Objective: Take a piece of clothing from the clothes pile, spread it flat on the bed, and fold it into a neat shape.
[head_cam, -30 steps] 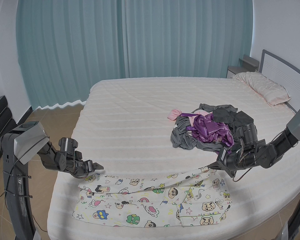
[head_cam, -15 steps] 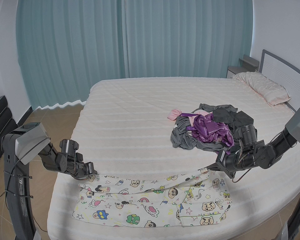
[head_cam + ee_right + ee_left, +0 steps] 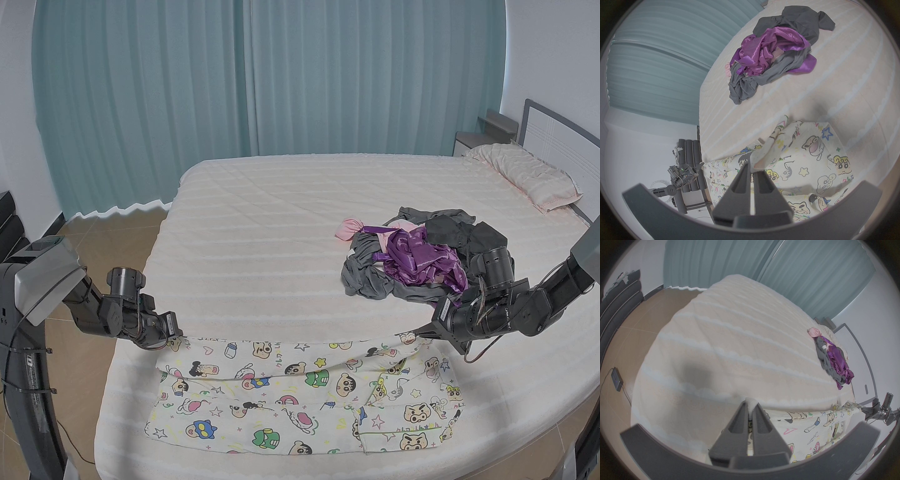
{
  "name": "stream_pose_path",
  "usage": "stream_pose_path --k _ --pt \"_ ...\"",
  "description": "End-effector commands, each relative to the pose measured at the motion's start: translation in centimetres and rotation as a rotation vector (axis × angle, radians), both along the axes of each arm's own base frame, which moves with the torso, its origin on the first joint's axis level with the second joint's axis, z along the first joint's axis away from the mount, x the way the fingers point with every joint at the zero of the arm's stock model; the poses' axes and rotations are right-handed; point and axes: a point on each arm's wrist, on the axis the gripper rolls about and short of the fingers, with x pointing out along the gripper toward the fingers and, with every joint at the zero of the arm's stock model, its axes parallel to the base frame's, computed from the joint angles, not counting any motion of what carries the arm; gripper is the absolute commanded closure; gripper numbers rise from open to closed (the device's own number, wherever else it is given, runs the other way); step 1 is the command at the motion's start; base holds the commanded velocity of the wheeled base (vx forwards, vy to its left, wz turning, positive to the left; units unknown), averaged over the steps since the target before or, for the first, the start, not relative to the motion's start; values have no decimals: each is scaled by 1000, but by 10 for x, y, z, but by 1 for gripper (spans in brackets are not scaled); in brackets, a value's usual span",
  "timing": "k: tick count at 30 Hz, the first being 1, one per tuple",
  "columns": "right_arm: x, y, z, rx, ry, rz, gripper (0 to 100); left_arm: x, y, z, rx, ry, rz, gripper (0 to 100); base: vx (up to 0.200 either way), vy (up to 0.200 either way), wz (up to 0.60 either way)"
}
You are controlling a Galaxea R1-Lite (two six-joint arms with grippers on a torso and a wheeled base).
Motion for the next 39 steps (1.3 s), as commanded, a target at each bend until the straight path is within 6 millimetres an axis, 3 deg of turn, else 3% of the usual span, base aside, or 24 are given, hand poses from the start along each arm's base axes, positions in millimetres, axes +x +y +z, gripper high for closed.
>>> stream_pose_path --k 1,7,14,26,39 --pt "3 0 4 5 -22 -4 100 -1 4 26 2 -65 13 100 0 0 0" --pt "9 1 8 13 -48 -6 100 -1 4 56 -21 -136 43 100 0 0 0" --pt "13 2 13 19 -70 -8 100 -1 6 72 -5 -198 60 100 0 0 0" --pt "5 1 9 6 -43 -4 100 -14 5 64 21 -156 81 100 0 0 0" --pt "-26 -1 -9 -68 28 51 100 -62 2 51 60 -46 32 100 0 0 0"
